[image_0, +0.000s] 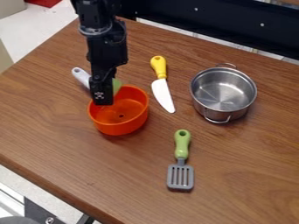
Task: Put the green object into orange pot
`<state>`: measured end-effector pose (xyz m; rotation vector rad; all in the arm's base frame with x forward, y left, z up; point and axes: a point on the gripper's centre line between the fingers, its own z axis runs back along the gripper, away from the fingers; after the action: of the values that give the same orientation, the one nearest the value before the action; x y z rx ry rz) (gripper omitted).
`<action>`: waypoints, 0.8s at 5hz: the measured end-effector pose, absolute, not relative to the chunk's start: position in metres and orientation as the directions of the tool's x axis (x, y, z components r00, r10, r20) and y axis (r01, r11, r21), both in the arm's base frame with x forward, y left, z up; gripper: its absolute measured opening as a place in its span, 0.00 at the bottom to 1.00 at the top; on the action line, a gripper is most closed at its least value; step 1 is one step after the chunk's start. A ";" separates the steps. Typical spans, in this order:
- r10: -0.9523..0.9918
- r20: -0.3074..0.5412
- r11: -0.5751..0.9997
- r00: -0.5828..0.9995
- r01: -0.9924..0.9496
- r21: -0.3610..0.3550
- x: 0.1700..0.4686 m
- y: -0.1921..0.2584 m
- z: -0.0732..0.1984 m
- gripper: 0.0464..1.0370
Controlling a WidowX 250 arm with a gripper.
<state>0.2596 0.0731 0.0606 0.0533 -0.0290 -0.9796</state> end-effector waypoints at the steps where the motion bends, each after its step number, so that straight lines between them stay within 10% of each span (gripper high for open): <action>1: -0.818 -0.001 0.573 0.575 0.816 0.068 0.261 0.073 0.060 0.94; 4: -0.779 0.002 0.626 0.626 0.779 0.014 0.264 0.069 0.064 0.96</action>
<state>0.2636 0.0688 0.0637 0.0122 -0.0084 -0.8938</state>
